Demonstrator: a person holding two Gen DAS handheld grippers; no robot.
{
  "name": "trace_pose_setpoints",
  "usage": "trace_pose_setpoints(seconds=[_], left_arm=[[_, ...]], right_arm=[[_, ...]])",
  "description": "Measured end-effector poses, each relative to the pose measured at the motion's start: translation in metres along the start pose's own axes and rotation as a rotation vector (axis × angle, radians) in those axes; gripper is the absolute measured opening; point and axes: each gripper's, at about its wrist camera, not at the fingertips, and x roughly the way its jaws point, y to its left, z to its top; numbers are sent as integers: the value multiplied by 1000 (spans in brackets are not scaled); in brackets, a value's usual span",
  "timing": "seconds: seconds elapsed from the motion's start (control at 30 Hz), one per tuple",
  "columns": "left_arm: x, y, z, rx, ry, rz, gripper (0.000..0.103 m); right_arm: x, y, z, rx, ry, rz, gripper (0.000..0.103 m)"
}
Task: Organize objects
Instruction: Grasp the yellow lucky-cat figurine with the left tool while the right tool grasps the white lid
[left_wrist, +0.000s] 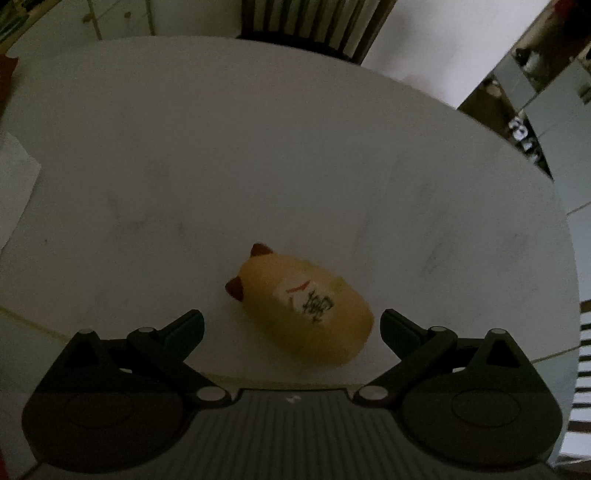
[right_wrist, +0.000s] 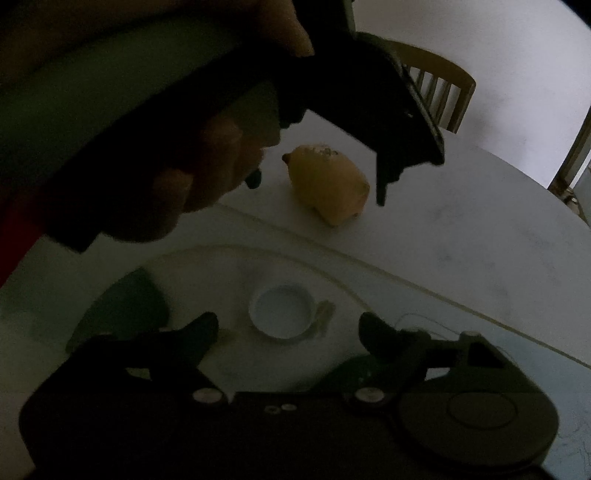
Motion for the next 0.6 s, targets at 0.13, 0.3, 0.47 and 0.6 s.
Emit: trace_pose_setpoints(seconds=[0.13, 0.3, 0.47, 0.6], left_arm=[[-2, -2, -4, 50, -21, 17, 100], [-13, -1, -16, 118, -52, 14, 85], [-24, 6, -24, 174, -82, 18, 54], [-29, 16, -30, 190, -82, 3, 52]], right_arm=[[5, 0, 2, -4, -1, -6, 75], [4, 6, 6, -24, -14, 0, 60], [2, 12, 6, -35, -20, 4, 45], [-1, 16, 6, -47, -26, -8, 38]])
